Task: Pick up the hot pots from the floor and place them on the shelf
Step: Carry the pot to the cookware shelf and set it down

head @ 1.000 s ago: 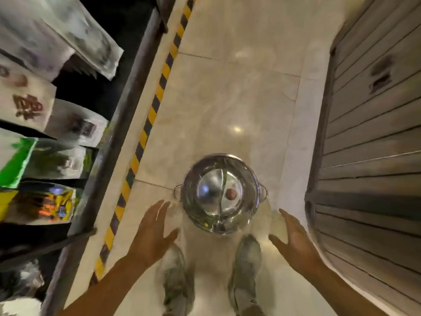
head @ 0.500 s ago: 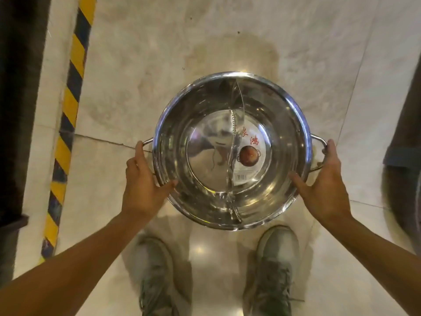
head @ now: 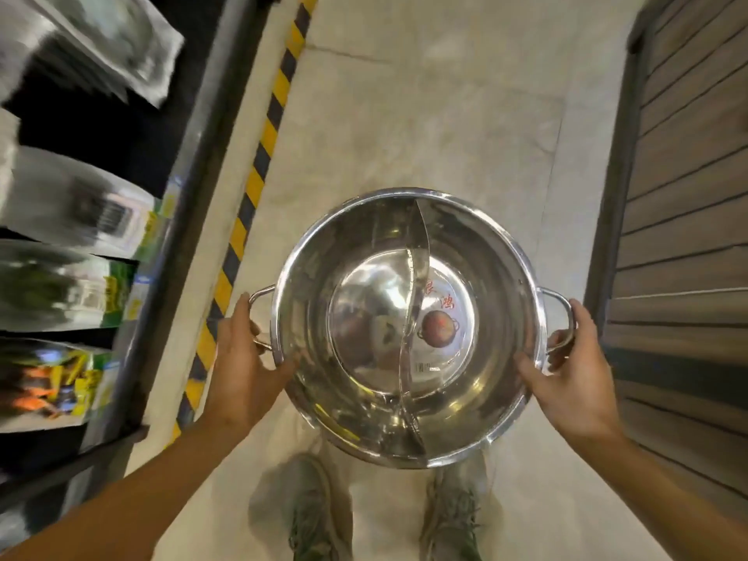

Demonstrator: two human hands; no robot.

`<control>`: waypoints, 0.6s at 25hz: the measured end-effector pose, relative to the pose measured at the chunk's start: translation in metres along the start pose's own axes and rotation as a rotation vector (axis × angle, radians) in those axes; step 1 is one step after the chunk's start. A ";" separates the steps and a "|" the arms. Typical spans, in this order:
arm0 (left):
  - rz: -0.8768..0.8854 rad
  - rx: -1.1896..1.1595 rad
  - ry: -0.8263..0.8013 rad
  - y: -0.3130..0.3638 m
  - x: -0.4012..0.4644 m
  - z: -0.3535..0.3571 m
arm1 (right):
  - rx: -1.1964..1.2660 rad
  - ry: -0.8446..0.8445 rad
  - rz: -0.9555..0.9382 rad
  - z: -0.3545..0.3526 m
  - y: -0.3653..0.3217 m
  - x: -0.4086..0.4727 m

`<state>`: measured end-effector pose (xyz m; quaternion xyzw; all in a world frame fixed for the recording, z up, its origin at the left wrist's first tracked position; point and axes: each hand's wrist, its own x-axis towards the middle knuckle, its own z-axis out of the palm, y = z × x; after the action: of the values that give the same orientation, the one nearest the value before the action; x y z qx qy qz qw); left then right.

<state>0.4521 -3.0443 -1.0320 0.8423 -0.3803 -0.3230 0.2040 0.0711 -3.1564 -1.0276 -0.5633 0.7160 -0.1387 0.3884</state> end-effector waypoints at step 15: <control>0.314 0.009 0.171 0.274 -0.198 -0.472 | 0.064 0.092 -0.424 -0.332 -0.411 -0.242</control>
<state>0.5432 -3.0171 -0.4590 0.7980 -0.4898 -0.2126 0.2796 0.1377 -3.1491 -0.4505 -0.6816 0.5937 -0.2656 0.3352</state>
